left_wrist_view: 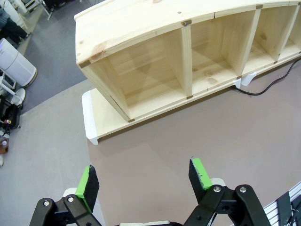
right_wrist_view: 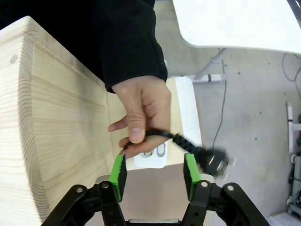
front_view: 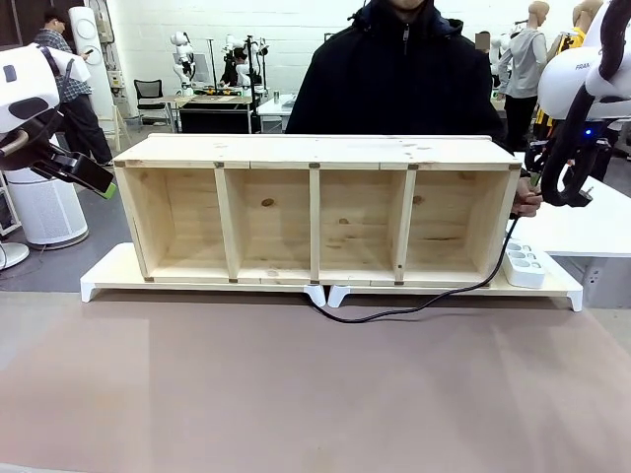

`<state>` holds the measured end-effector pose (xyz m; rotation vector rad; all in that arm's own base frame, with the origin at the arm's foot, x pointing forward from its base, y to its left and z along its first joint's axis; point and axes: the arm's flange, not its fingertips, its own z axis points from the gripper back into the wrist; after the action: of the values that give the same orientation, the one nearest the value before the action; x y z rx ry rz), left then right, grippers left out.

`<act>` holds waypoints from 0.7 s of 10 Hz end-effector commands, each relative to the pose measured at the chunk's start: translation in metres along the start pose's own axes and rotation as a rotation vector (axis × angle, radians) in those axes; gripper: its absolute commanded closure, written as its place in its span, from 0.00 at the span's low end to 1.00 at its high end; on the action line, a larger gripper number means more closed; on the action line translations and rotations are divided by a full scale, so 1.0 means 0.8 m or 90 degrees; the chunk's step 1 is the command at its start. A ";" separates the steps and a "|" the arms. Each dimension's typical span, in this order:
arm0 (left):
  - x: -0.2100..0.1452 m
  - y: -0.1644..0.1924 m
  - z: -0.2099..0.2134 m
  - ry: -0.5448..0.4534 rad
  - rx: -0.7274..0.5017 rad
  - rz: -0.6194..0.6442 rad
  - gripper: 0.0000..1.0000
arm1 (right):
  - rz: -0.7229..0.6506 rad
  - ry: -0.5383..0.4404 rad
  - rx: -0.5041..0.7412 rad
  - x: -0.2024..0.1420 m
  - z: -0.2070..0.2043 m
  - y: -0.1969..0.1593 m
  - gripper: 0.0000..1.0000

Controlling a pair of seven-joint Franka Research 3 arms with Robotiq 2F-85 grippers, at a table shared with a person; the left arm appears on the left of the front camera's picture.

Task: Perform cable management.
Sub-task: Release the Power Cable when the human grasps it.

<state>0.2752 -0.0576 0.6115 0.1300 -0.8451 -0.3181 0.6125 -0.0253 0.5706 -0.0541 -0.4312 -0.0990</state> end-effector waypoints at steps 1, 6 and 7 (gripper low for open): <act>0.002 0.000 -0.002 -0.007 0.005 0.000 0.00 | -0.001 0.002 -0.004 0.000 0.001 0.001 0.07; 0.002 0.000 -0.002 -0.007 0.005 0.000 0.00 | 0.000 0.000 0.000 0.000 0.000 0.000 0.00; 0.002 0.000 -0.002 -0.007 0.005 0.000 0.00 | 0.000 0.000 0.000 0.000 0.000 0.000 0.00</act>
<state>0.2752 -0.0576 0.6115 0.1300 -0.8451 -0.3181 0.6125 -0.0250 0.5717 -0.0546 -0.4363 -0.0986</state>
